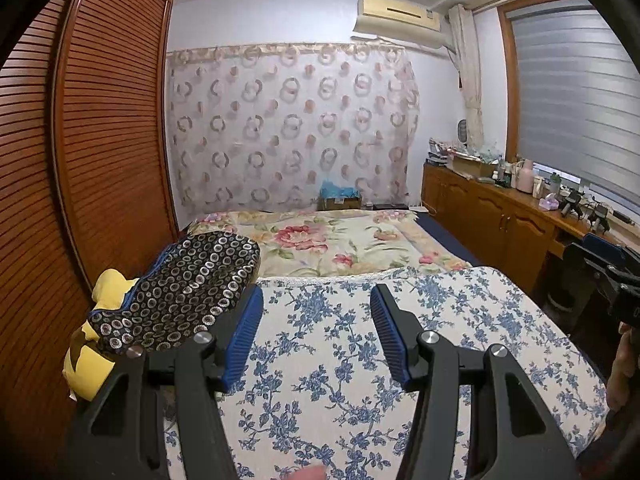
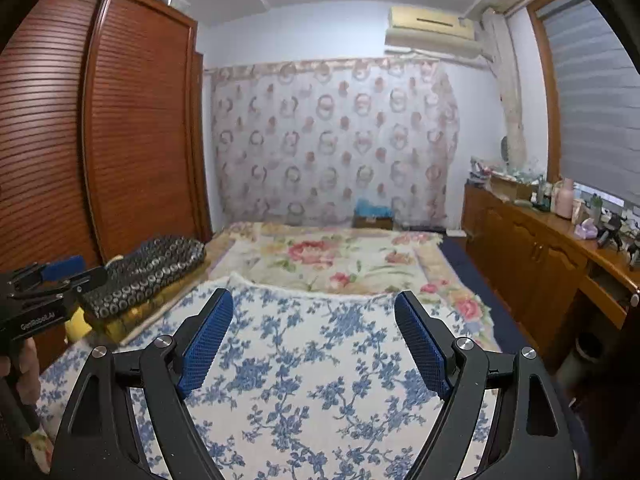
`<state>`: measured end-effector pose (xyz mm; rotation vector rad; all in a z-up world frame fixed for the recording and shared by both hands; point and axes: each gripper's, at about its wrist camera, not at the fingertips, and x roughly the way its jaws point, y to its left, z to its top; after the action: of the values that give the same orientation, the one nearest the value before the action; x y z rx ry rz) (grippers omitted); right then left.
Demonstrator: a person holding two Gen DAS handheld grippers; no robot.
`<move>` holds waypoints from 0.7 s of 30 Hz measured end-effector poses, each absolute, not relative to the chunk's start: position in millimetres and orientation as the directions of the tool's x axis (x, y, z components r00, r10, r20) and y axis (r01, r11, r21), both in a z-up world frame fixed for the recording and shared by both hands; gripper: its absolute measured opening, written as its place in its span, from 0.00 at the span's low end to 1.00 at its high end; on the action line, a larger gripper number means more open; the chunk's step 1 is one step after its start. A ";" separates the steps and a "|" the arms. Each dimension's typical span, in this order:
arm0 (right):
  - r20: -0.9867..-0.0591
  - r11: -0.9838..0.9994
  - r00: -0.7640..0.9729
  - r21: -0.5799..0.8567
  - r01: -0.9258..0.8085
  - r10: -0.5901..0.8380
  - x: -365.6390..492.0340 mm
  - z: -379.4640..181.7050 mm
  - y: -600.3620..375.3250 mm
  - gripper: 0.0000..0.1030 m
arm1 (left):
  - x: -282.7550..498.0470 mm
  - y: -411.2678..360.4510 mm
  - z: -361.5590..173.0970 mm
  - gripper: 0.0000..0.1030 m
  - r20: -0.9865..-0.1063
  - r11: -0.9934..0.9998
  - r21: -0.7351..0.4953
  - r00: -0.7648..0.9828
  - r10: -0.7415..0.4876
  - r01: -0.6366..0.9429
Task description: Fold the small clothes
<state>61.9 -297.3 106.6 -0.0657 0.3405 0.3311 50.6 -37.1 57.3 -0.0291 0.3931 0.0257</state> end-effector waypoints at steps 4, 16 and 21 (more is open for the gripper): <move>-0.330 0.945 0.892 -0.001 -0.328 0.309 60.6 109.3 -298.5 0.83 | 47.4 -36.3 60.2 0.54 -0.377 0.999 -0.018 0.926 0.030 -0.040; -0.344 0.946 0.888 0.007 -0.323 0.305 62.9 107.2 -299.2 0.83 | 45.2 -39.8 59.7 0.54 -0.377 0.999 -0.007 0.925 0.041 -0.047; -0.344 0.947 0.889 0.004 -0.322 0.303 63.5 106.7 -298.3 0.83 | 44.3 -40.9 59.9 0.54 -0.374 0.999 -0.003 0.926 0.047 -0.052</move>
<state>63.5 -298.3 106.7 -0.0538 0.3488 0.3249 44.3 -40.9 59.9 -0.0133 0.3833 0.0504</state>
